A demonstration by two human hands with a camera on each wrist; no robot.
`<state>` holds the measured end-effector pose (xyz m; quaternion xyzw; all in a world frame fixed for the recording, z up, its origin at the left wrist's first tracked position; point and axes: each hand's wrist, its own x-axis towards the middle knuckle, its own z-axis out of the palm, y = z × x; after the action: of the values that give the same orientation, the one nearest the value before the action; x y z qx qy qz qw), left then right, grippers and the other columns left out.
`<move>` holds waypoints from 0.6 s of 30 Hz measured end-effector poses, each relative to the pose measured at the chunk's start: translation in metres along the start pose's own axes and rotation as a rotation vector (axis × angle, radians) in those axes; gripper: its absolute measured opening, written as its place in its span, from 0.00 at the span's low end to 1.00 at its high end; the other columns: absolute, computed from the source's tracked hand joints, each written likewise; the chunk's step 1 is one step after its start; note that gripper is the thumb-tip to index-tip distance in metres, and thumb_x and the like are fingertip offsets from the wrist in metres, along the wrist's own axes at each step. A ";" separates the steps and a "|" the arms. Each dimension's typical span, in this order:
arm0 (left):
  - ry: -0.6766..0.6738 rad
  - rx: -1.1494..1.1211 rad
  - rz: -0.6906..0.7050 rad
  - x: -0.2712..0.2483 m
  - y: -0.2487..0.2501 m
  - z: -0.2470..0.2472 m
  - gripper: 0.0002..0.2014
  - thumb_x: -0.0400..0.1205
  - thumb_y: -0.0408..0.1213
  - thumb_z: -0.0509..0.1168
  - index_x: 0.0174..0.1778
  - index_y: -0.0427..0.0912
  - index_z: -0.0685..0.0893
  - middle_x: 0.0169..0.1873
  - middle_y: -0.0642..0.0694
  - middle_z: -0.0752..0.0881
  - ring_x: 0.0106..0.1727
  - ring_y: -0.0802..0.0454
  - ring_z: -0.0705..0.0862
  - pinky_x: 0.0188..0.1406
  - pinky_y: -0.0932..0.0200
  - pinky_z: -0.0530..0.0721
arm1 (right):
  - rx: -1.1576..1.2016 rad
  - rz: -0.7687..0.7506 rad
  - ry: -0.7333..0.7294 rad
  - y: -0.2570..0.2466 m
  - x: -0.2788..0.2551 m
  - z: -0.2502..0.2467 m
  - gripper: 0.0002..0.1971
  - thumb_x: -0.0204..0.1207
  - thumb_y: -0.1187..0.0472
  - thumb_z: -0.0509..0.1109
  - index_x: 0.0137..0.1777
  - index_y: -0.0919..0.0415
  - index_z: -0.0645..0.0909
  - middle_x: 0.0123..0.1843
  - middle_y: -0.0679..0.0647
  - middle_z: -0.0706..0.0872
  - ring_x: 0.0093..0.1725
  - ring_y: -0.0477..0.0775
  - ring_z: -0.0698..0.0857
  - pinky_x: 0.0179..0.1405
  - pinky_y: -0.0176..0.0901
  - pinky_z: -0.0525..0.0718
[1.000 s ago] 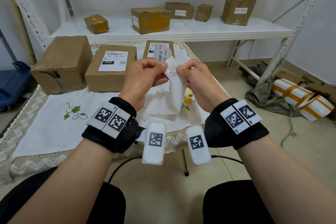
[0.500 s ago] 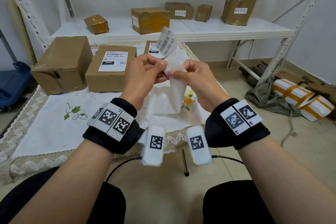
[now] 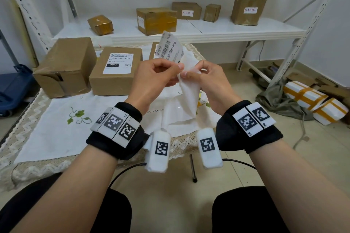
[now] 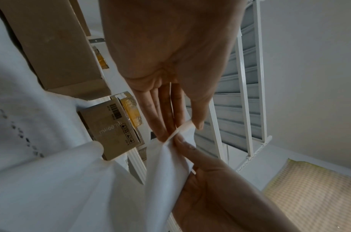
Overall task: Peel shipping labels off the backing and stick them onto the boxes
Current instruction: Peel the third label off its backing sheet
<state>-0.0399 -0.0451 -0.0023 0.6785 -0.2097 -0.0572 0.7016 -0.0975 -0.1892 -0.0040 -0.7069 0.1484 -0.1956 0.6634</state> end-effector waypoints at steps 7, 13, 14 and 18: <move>-0.011 0.070 0.025 0.000 -0.005 -0.001 0.08 0.75 0.33 0.82 0.44 0.34 0.91 0.39 0.40 0.91 0.42 0.49 0.90 0.53 0.47 0.93 | 0.093 0.005 -0.023 -0.004 -0.002 0.000 0.13 0.78 0.67 0.79 0.41 0.60 0.75 0.46 0.64 0.88 0.41 0.59 0.87 0.32 0.36 0.82; -0.015 0.011 -0.036 0.002 -0.005 -0.004 0.02 0.77 0.28 0.78 0.41 0.36 0.92 0.43 0.37 0.92 0.45 0.44 0.92 0.56 0.49 0.92 | 0.116 -0.021 -0.090 -0.004 -0.001 0.000 0.10 0.80 0.67 0.77 0.44 0.60 0.77 0.48 0.65 0.89 0.42 0.58 0.89 0.39 0.41 0.88; -0.023 0.006 -0.045 0.002 -0.004 -0.004 0.02 0.77 0.27 0.78 0.42 0.35 0.91 0.43 0.38 0.92 0.44 0.46 0.92 0.55 0.52 0.92 | 0.112 -0.026 -0.102 -0.004 -0.001 0.000 0.10 0.81 0.67 0.76 0.45 0.60 0.77 0.49 0.66 0.89 0.43 0.58 0.89 0.41 0.42 0.88; -0.040 -0.026 -0.086 0.004 -0.004 -0.007 0.07 0.79 0.27 0.76 0.50 0.28 0.90 0.48 0.34 0.92 0.46 0.47 0.91 0.55 0.54 0.92 | 0.124 -0.036 -0.154 -0.002 0.001 0.000 0.05 0.83 0.68 0.74 0.54 0.63 0.79 0.53 0.67 0.90 0.45 0.58 0.90 0.41 0.40 0.90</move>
<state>-0.0325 -0.0400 -0.0049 0.6766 -0.1934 -0.1036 0.7029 -0.0972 -0.1893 -0.0018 -0.6799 0.0718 -0.1612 0.7118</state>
